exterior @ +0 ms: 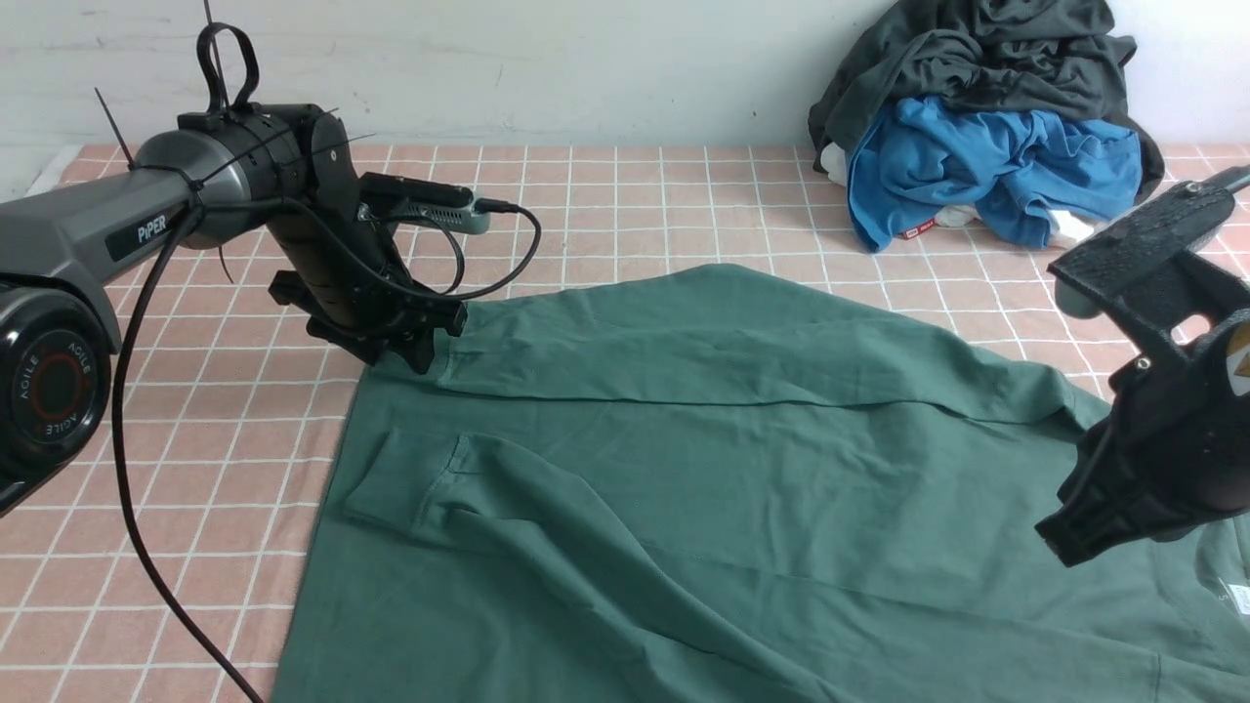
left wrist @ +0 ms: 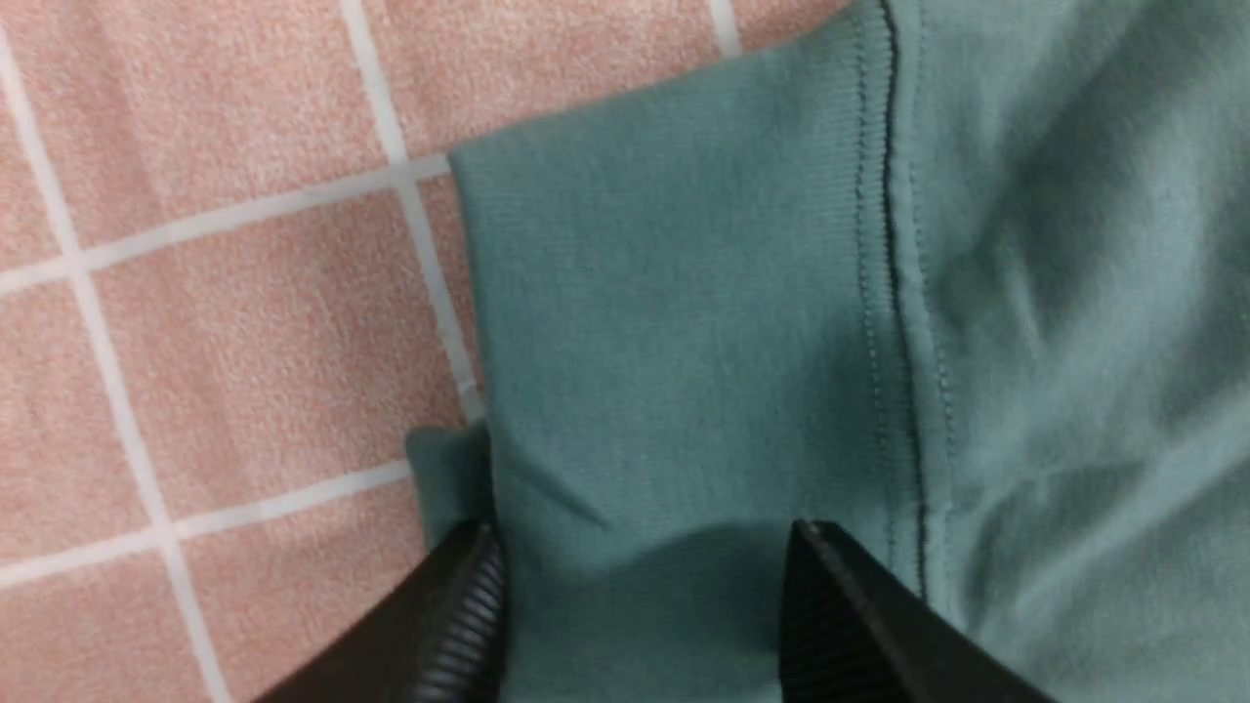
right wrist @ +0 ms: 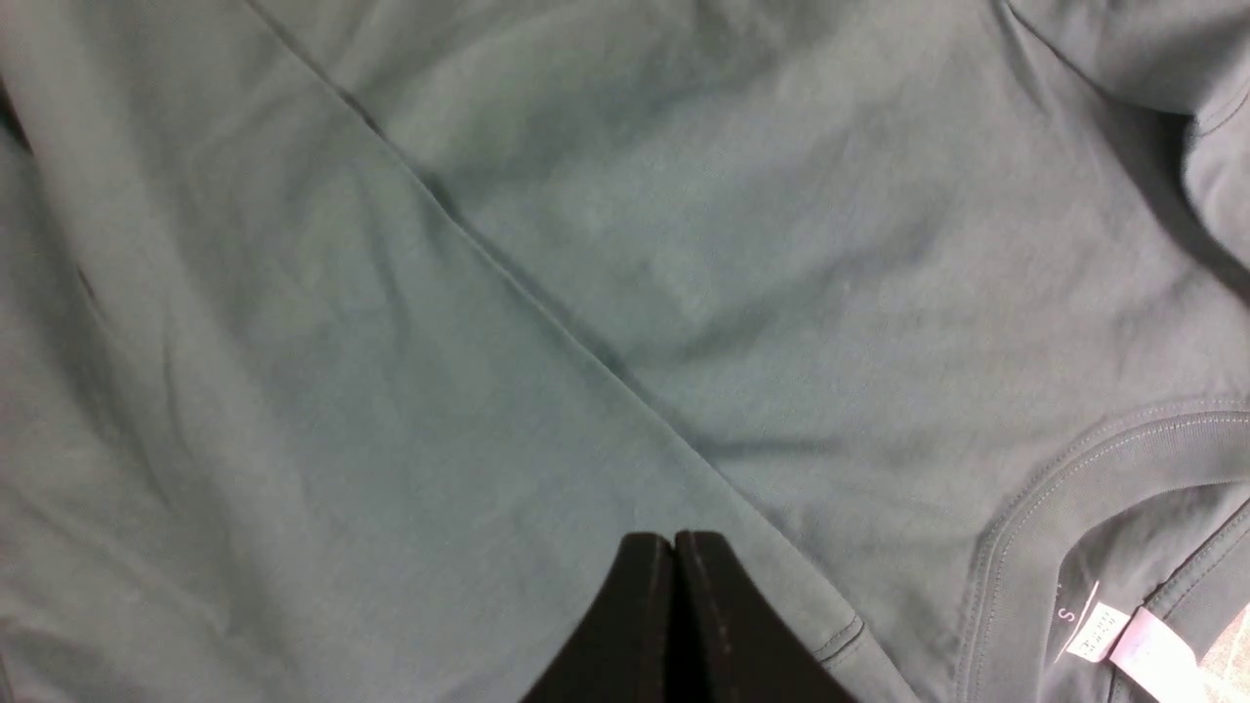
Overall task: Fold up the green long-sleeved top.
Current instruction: Use the left arm to clamp the cuff farthest from it
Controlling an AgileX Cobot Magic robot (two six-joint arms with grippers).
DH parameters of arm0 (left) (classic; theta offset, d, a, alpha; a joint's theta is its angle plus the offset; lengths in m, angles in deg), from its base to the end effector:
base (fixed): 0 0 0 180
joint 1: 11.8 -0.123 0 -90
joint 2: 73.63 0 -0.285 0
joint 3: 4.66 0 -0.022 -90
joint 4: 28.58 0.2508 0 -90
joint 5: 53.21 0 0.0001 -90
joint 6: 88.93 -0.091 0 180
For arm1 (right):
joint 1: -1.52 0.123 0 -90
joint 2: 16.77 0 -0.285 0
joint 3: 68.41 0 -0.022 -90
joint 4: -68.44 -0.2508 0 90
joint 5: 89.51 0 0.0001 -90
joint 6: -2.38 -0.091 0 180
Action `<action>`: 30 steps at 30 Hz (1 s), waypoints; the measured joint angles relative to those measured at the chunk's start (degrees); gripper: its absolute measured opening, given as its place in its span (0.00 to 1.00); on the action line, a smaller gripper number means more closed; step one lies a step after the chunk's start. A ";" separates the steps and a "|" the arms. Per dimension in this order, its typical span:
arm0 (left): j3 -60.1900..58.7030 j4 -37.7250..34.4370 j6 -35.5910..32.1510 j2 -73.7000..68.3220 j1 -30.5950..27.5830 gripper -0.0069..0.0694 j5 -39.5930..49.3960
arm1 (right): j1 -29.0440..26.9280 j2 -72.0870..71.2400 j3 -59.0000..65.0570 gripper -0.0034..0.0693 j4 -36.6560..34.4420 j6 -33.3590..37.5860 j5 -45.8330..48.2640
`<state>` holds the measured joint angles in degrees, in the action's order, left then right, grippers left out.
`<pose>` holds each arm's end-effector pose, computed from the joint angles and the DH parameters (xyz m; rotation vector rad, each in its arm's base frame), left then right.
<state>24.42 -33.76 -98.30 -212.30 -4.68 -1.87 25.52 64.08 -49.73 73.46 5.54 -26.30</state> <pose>0.4829 -0.0668 0.1621 0.3403 2.7850 -0.1031 0.2154 0.0881 0.2979 -0.7025 2.7416 -0.0396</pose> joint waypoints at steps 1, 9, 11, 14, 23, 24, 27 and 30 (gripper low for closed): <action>0.00 0.09 0.04 0.00 0.00 0.57 -0.14 | 0.00 0.00 0.00 0.03 0.00 0.00 0.00; 0.00 0.38 1.84 -0.06 0.00 0.64 -0.36 | 0.00 0.00 0.00 0.03 0.00 0.00 0.00; 0.00 0.38 1.90 -0.26 0.24 0.64 -0.36 | 0.00 0.00 0.00 0.03 0.00 0.00 0.00; 0.02 0.49 1.90 -0.62 0.56 0.63 -0.36 | 0.00 0.00 0.00 0.03 0.00 0.00 0.00; 0.12 1.21 1.90 -0.51 2.46 0.39 -0.30 | 0.00 0.00 -0.05 0.03 0.00 0.00 0.00; 0.12 1.21 1.90 -0.45 2.60 0.33 -0.25 | 0.00 0.00 -0.05 0.03 0.00 0.00 0.00; 0.12 1.21 1.90 0.04 2.72 0.22 -0.19 | 0.00 0.00 -0.05 0.03 0.00 0.00 0.00; 0.12 1.21 1.90 0.35 2.79 0.13 -0.02 | 0.00 0.00 -0.05 0.03 0.00 0.00 0.00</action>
<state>24.54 -32.55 -96.40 -211.94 -1.90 -1.89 25.52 64.08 -49.78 73.46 5.54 -26.30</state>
